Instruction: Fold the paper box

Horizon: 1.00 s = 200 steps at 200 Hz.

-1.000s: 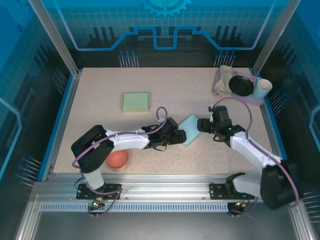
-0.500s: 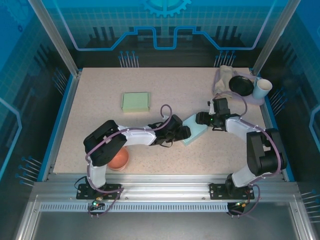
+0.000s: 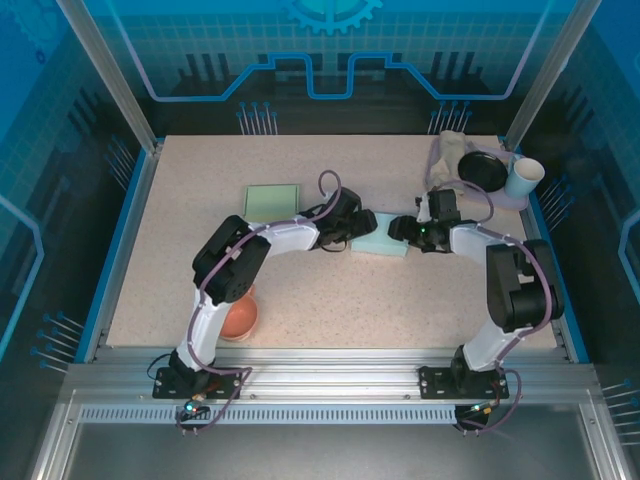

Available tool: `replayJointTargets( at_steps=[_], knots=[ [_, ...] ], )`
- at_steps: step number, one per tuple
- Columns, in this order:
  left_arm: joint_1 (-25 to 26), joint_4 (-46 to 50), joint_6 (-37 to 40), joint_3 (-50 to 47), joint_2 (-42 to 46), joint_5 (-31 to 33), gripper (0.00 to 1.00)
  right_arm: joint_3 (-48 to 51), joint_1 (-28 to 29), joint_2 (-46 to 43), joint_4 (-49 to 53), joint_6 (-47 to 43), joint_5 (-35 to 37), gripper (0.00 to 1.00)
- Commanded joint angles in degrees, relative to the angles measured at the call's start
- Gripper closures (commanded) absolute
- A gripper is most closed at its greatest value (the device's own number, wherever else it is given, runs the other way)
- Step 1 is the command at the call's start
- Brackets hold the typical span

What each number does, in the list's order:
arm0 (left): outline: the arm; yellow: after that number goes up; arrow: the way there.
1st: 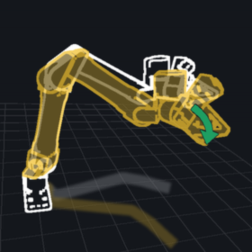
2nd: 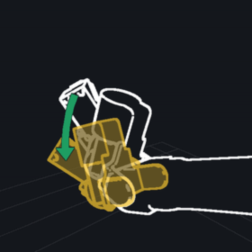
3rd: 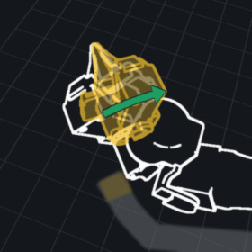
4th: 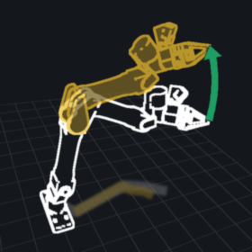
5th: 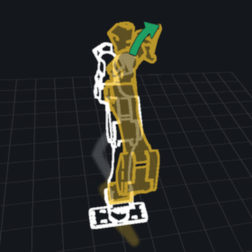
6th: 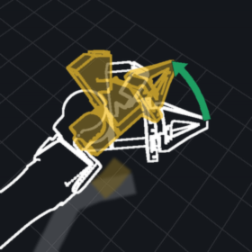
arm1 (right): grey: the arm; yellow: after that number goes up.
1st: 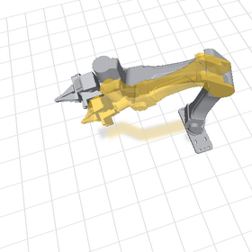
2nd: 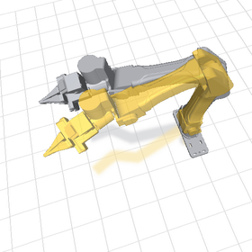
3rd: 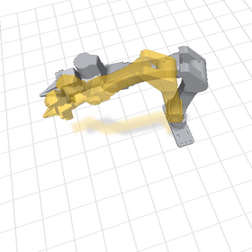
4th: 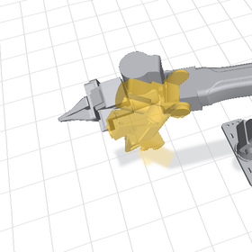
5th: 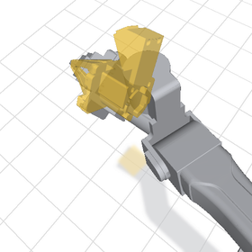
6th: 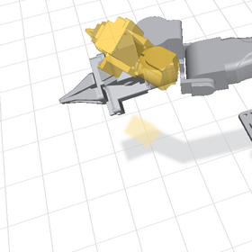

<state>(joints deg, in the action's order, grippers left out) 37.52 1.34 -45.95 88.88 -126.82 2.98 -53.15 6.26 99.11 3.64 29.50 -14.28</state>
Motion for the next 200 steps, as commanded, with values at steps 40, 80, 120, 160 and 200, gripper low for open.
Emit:
replayJointTargets(
  at_steps=[40, 80, 120, 160, 200],
  knots=[
    [-2.39, 6.07, 6.94, 11.28, -5.45, 0.11, 0.27, -10.74, 0.92, 11.16, -6.19, 3.76, -6.84, 0.38],
    [-4.89, 9.51, 8.10, 13.84, -7.15, 3.20, 0.20, -11.51, 1.03, 12.64, -8.98, 5.39, -5.61, 0.36],
    [-6.23, 12.65, 11.38, 13.94, -4.88, 7.16, 0.07, -9.67, 0.50, 8.66, -6.52, 3.04, -1.92, 0.31],
    [-6.78, 11.91, 14.32, 9.13, 2.82, 10.00, 0.01, -7.20, -0.53, 0.74, -1.61, -1.81, 3.43, 0.29],
    [-6.76, 2.75, 19.87, -4.21, 15.53, 11.81, 0.01, -2.83, -0.71, -9.29, 1.10, -7.93, 11.18, 0.14]
  ],
)
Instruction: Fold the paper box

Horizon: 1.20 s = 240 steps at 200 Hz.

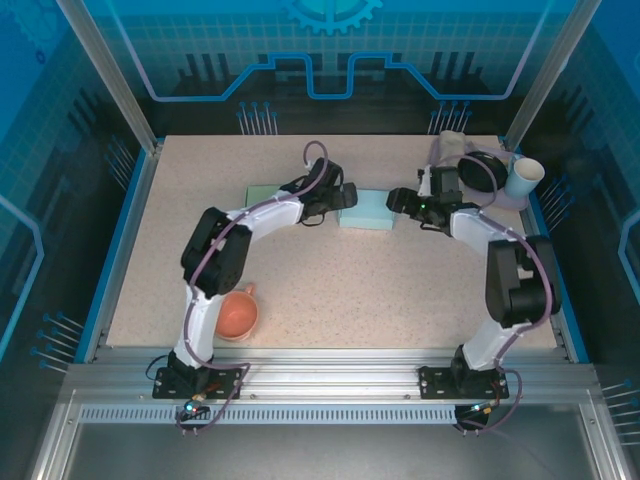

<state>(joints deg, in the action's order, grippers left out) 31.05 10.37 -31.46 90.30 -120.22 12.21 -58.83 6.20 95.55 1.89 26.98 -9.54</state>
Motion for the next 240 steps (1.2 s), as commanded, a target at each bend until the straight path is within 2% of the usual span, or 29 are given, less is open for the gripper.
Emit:
replayJointTargets(
  at_steps=[1, 4, 6, 11, 35, 56, 76, 88, 103, 131, 141, 156, 166, 186, 210, 222, 240],
  knots=[
    [-0.33, -6.48, 5.59, -5.96, 9.16, 2.62, 0.01, 3.07, -0.65, -6.03, 2.81, -5.61, 6.72, 0.13],
    [-0.29, -6.92, 6.18, -6.90, 10.01, 2.83, 0.01, 3.58, -0.66, -6.90, 2.72, -6.04, 7.47, 0.10],
    [-0.29, -7.22, 6.58, -7.49, 10.67, 3.02, 0.01, 4.10, -0.64, -7.74, 2.61, -6.45, 8.21, 0.04],
    [-0.31, -7.87, 7.39, -8.81, 11.99, 3.55, 0.01, 4.83, -0.66, -8.89, 2.37, -6.99, 9.41, 0.01],
    [-0.31, -10.10, 10.81, -15.04, 18.78, 9.45, 0.01, 10.65, -0.72, -15.65, -1.04, -11.25, 16.66, 0.00],
    [-0.45, -12.62, 14.89, -20.28, 24.20, 13.77, 0.01, 15.37, -0.86, -19.06, -5.21, -16.13, 19.50, 0.00],
    [-0.74, -14.33, 20.28, -24.01, 28.11, 14.68, 0.01, 20.64, -0.79, -18.86, -12.78, -21.94, 22.03, 0.00],
    [-1.17, -14.79, 22.51, -26.25, 30.13, 15.07, 0.01, 24.94, -0.99, -17.48, -23.28, -25.20, 21.77, 0.00],
    [-2.31, -16.89, 23.74, -30.37, 33.21, 16.11, 0.01, 26.95, -2.14, -15.07, -28.70, -24.66, 21.40, 0.00],
    [-9.42, -21.68, 21.46, -39.38, 39.62, 9.45, 0.01, 28.94, -4.37, -12.26, -32.80, -22.98, 18.54, 0.00],
    [-12.87, -23.33, 20.26, -42.23, 41.24, 7.43, 0.01, 33.05, -3.71, -12.21, -39.38, -24.85, 16.49, 0.00],
    [-17.86, -25.03, 18.25, -46.25, 43.41, 5.27, 0.01, 40.03, -2.62, -9.33, -56.82, -26.93, 15.58, 0.00],
    [-20.74, -25.65, 17.38, -48.57, 44.95, 4.23, 0.01, 38.78, -2.54, -11.13, -51.53, -27.23, 13.72, 0.00],
    [-24.65, -27.13, 17.09, -53.64, 48.59, 4.63, 0.01, 37.58, -2.35, -10.27, -50.62, -28.26, 12.27, 0.00],
    [-27.06, -30.93, 20.84, -60.03, 51.92, 8.55, 0.01, 34.17, -2.19, -9.47, -45.01, -27.14, 15.31, 0.00],
    [-28.21, -32.61, 22.58, -61.88, 50.14, 9.59, 0.01, 34.49, -2.19, -9.38, -45.48, -27.10, 15.43, 0.00],
    [-29.82, -36.07, 23.32, -62.59, 43.33, 7.69, 0.01, 34.48, -2.19, -9.38, -45.79, -27.17, 15.20, 0.00]
  ],
)
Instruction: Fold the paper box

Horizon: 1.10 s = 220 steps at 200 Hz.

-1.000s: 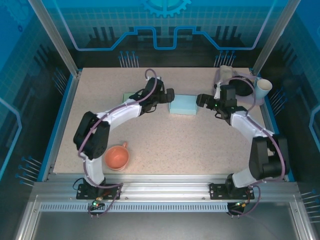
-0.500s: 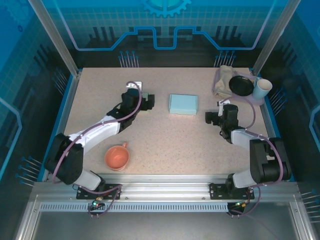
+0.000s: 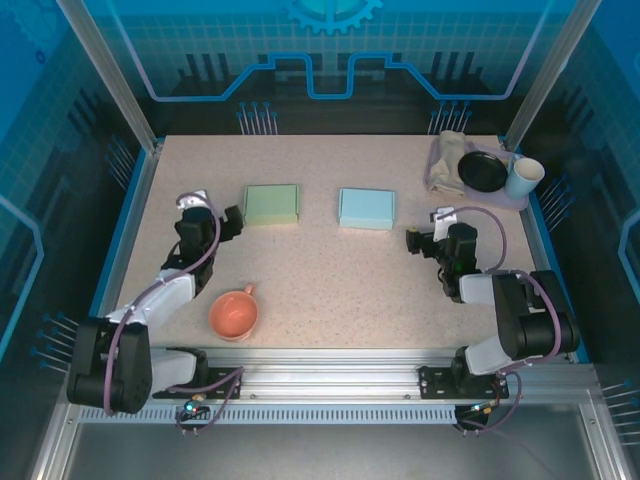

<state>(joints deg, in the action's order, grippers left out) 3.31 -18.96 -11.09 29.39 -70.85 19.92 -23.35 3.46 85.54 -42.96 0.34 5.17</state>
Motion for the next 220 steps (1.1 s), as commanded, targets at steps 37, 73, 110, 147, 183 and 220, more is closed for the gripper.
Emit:
replayJointTargets(
  at_steps=[37, 73, 110, 147, 183, 220],
  knots=[
    [-3.88, -18.99, 4.79, -4.18, -11.29, -4.92, 0.01, -0.99, 0.42, 0.60, -0.80, -0.60, 0.42, 0.00],
    [-3.54, -27.04, 8.90, -6.50, -15.65, -13.95, 0.01, -1.02, 0.49, 0.60, -0.77, -0.59, 0.37, 0.00],
    [-3.26, -26.32, 11.23, -5.83, -15.95, -17.73, 0.01, -1.08, 0.56, 0.60, -0.72, -0.64, 0.41, 0.00],
    [-2.34, -26.04, 11.44, -5.64, -16.08, -15.65, 0.01, -1.08, 0.47, 0.60, -0.72, -0.60, 0.37, 0.00],
    [-2.41, -25.86, 11.36, -5.42, -16.14, -15.69, 0.01, -1.04, 0.53, 0.60, -0.72, -0.62, 0.36, 0.00],
    [-3.22, -23.93, 10.92, -4.25, -16.41, -17.10, 0.01, -1.08, 0.53, 0.60, -0.72, -0.68, 0.32, 0.00]
  ],
)
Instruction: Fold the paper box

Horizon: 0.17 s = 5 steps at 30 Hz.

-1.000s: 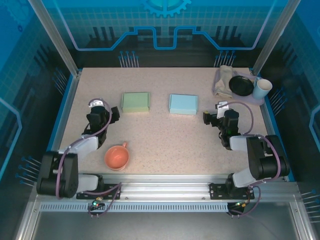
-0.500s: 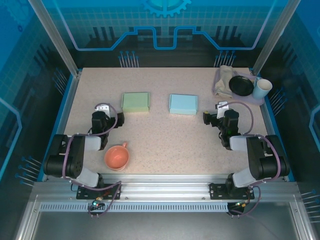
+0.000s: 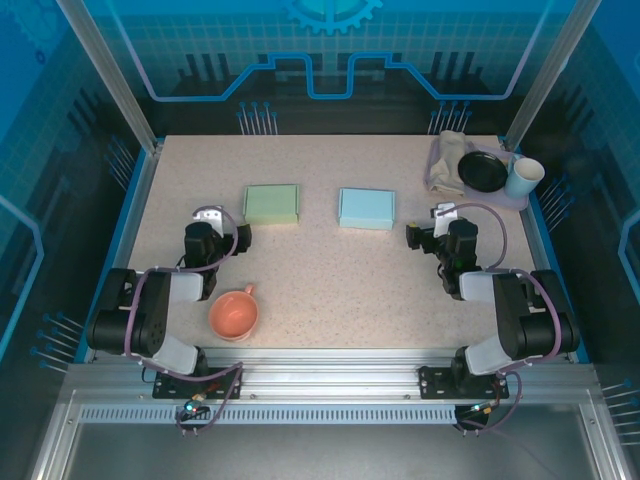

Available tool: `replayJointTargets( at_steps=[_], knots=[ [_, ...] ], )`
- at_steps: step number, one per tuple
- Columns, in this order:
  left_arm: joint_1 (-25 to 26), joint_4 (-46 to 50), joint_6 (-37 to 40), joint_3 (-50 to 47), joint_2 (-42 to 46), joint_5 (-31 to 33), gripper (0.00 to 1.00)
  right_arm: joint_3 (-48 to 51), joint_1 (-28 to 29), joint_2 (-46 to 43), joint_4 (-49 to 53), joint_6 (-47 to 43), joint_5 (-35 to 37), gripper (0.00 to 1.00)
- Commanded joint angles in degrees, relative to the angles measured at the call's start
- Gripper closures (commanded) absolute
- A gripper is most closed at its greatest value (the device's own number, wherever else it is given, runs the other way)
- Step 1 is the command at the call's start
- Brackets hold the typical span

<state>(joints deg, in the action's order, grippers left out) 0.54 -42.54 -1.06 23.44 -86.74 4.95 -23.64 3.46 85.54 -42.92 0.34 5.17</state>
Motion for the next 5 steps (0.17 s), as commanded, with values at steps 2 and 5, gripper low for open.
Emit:
replayJointTargets(
  at_steps=[2, 5],
  knots=[
    [-0.53, -0.36, 0.79, 1.62, -0.49, -2.26, 0.01, -0.80, 0.49, 0.60, -0.77, -0.67, 0.37, 0.00],
    [-0.37, -1.44, 1.06, 0.99, -0.19, -1.92, 0.01, -0.80, 0.57, 0.60, -0.77, -0.66, 0.36, 0.00]
  ],
)
